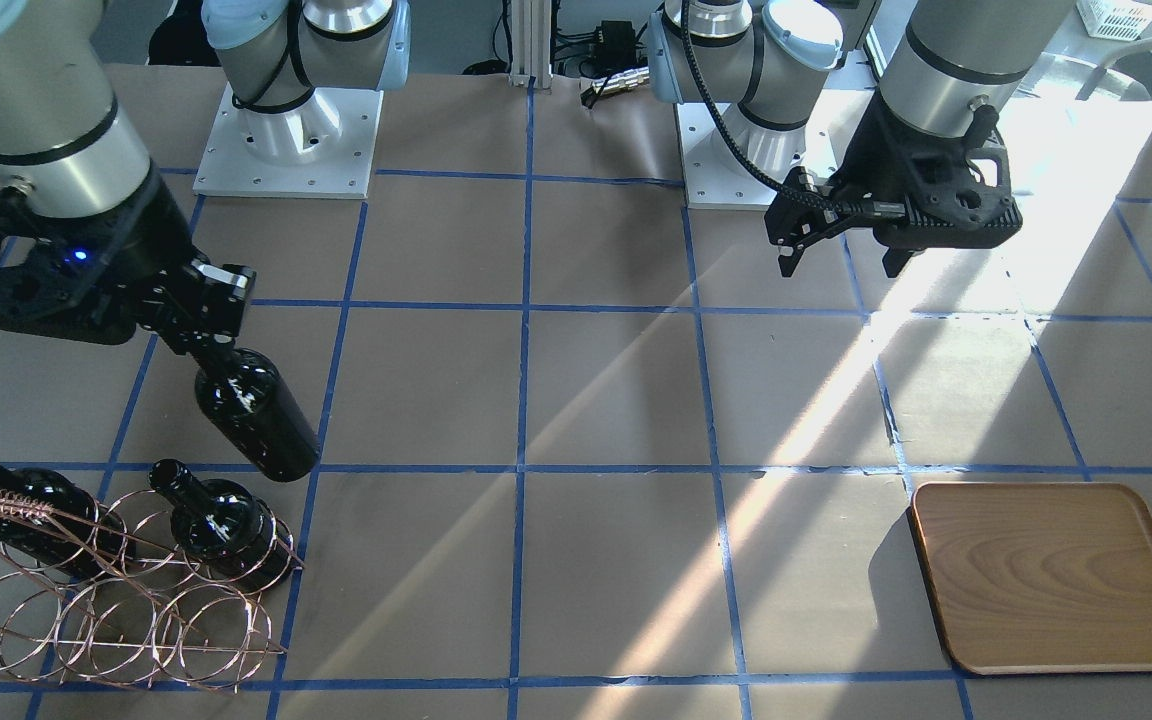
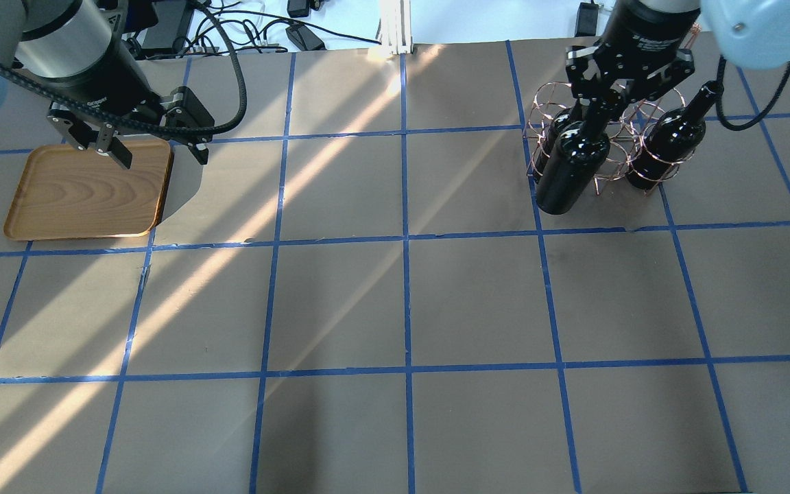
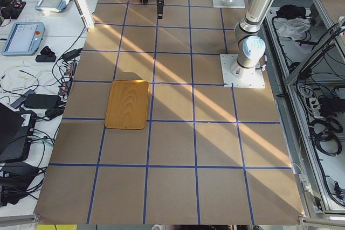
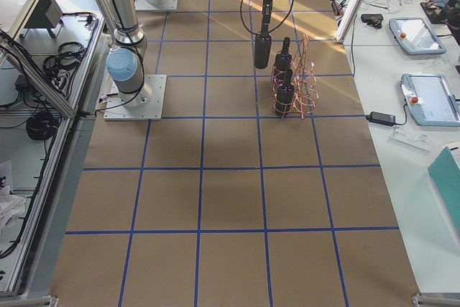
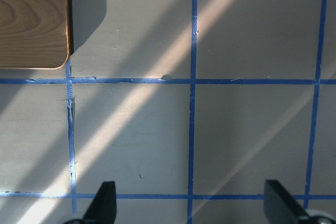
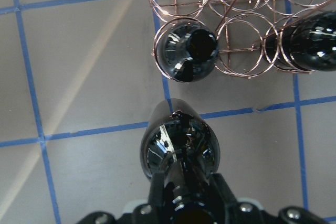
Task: Take wine from basket and place on tray
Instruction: 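Carry the bottle toward the tray and lower it onto the table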
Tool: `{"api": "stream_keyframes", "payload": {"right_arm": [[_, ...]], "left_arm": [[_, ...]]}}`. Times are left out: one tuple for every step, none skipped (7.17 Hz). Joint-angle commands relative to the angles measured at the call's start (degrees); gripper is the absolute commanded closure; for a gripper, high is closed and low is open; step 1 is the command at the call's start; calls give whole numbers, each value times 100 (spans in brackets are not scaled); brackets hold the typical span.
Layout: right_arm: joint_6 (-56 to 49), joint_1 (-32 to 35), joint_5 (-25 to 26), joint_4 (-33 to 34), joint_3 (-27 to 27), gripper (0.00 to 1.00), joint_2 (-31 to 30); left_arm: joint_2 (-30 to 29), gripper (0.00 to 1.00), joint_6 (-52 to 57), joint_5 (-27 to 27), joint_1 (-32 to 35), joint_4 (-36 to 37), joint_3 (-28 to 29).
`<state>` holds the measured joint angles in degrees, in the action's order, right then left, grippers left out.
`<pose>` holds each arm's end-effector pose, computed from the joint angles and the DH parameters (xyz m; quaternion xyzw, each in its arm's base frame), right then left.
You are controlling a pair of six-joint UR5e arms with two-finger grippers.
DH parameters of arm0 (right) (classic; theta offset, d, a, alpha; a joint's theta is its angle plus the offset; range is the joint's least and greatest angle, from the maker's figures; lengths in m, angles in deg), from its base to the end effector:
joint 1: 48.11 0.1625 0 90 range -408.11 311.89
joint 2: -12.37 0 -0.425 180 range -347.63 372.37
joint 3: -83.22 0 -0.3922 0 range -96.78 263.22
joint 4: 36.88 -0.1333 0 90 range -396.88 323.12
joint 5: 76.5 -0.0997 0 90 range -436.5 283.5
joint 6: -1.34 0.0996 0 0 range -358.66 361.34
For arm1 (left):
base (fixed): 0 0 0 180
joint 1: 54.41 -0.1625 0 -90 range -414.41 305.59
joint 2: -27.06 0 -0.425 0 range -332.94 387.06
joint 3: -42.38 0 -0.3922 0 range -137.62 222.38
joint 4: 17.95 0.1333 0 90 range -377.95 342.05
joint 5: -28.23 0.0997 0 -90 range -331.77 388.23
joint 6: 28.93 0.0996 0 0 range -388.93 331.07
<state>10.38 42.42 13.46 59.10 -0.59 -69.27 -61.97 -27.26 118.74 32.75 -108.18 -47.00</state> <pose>0.1385 -0.5586 0.4754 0.0741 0.9967 -0.0331 0.0031 -0.1081 -0.4929 0.5011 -0.0103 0.9999 -0.0117 0.0049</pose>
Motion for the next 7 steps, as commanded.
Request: {"api": "stream_keyframes", "payload": {"right_arm": [[1505,909,-94,542,66,83,348],[2070,1332,37,658,154,83,585],[2667,1676,143,790,346,84,840],[3108,1966,152,791,627,84,1077],[3478,2308,196,791,708,85,1236],[3708,2581,397,765,708,86,1316],[3980,2758,320,765,717,86,1317]], "left_arm": [[131,0,0,-8,2,-240,0],[132,0,0,-8,2,-232,-9],[123,0,0,-8,2,-223,-9],[114,0,0,-8,2,-215,-9],[105,0,-8,-86,2,-206,-9],[105,0,-8,-87,2,-206,-9],[105,0,-8,-69,2,-206,-9]]}}
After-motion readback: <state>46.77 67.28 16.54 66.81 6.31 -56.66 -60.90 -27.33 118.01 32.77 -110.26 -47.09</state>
